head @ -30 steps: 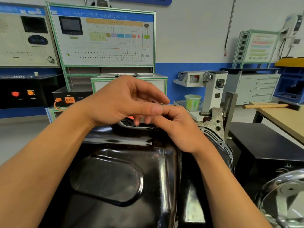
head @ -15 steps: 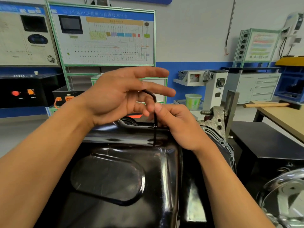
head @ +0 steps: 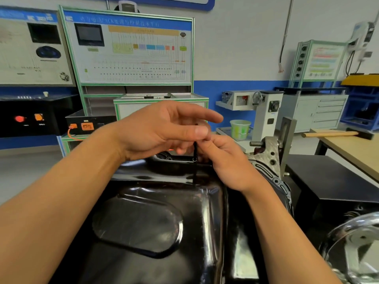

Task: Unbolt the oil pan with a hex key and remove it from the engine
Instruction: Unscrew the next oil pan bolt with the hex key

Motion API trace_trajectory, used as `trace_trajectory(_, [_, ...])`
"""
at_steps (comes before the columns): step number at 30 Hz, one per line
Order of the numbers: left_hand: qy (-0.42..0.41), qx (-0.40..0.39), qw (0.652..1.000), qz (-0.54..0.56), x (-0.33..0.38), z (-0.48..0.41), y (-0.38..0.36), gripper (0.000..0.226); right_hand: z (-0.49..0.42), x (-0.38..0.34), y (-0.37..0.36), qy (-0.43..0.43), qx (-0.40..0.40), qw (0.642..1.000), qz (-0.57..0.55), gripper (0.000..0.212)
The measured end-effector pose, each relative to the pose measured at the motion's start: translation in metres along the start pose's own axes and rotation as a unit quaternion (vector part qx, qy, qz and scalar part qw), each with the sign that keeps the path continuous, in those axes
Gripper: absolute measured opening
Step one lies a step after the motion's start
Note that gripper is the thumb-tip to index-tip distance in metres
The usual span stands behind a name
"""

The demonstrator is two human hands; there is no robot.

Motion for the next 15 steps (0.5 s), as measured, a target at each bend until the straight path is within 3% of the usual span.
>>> trace_trajectory(3, [-0.005,0.14,0.986,-0.089,0.006,-0.009,0.0,0.034,-0.001,-0.001,-0.002,-0.011,0.004,1.0,0.003,0.04])
trace_trajectory(5, [-0.008,0.184,0.977,-0.103,0.009,-0.011,0.001,0.036,-0.002,-0.003,-0.002,-0.017,0.014,1.0,0.005,0.044])
trace_trajectory(8, [-0.018,0.197,0.974,-0.11,0.013,-0.01,0.003,0.015,-0.002,-0.003,-0.003,-0.016,0.006,1.0,0.002,0.072])
trace_trajectory(12, [-0.047,0.229,0.96,-0.151,0.017,-0.008,0.004,0.025,-0.001,-0.003,-0.001,-0.025,0.008,1.0,-0.01,0.059])
trace_trajectory(15, [-0.026,0.226,0.97,-0.09,0.012,-0.006,0.005,0.034,-0.001,-0.002,-0.003,-0.024,0.018,0.999,-0.011,0.064])
Point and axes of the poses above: each hand's wrist, its own z-axis away from the middle knuckle, its own y-axis out of the back of the hand, x = y × z, the point moved 6 cm from there along -z, towards the middle knuckle, and after that the axes turned 11 degrees about -z, right-handed, at the moved point
